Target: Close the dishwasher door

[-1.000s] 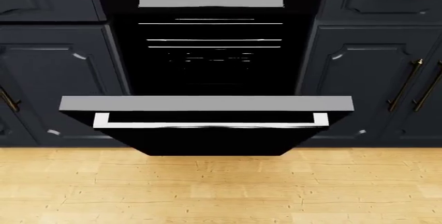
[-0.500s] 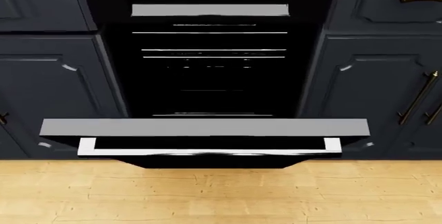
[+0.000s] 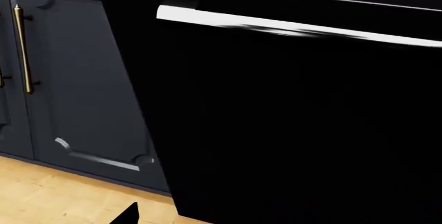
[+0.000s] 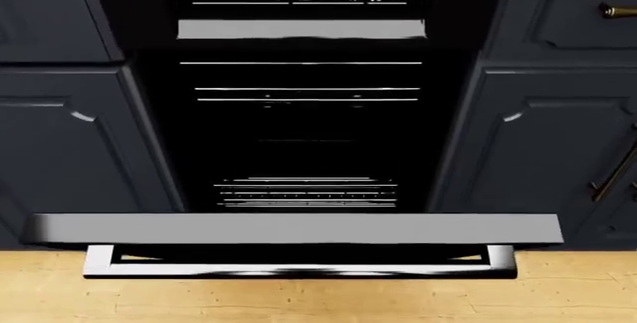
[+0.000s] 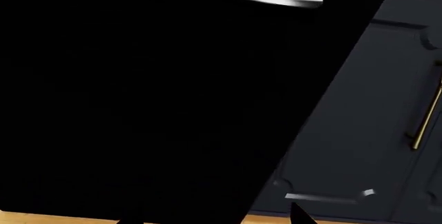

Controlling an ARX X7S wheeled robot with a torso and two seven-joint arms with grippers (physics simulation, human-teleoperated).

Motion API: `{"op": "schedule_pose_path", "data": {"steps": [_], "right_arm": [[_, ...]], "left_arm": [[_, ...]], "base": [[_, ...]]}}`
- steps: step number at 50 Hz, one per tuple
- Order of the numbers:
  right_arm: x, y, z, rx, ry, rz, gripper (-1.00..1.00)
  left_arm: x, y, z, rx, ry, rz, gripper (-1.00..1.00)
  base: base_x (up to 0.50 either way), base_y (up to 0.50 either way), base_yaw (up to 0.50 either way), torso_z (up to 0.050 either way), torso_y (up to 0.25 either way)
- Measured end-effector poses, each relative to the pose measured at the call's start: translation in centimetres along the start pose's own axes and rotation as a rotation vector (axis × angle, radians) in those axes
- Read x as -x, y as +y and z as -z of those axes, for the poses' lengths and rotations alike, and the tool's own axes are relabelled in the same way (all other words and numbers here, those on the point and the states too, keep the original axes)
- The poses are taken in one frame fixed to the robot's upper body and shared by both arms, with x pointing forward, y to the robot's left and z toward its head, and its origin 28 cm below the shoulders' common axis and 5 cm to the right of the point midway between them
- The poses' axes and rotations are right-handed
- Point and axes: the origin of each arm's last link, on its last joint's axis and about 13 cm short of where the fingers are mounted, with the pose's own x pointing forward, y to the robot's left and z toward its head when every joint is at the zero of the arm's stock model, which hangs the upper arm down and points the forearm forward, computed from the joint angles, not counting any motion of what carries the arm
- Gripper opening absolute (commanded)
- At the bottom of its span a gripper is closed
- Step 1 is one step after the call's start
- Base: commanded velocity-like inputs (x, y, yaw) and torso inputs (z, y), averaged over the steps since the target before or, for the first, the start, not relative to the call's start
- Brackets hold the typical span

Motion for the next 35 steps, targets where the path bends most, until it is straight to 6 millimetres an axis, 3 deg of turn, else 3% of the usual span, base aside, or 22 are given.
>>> {"op": "schedule_pose_path", "data": {"steps": [35], "right_arm": [[-0.16, -0.07, -0.01, -0.001, 0.001, 0.001, 1.00]], "left_arm": [[-0.10, -0.04, -0.07, 0.000, -0.002, -0.002, 1.00]], "base": [[0.14, 0.00, 0.00, 0.000, 0.000]]}}
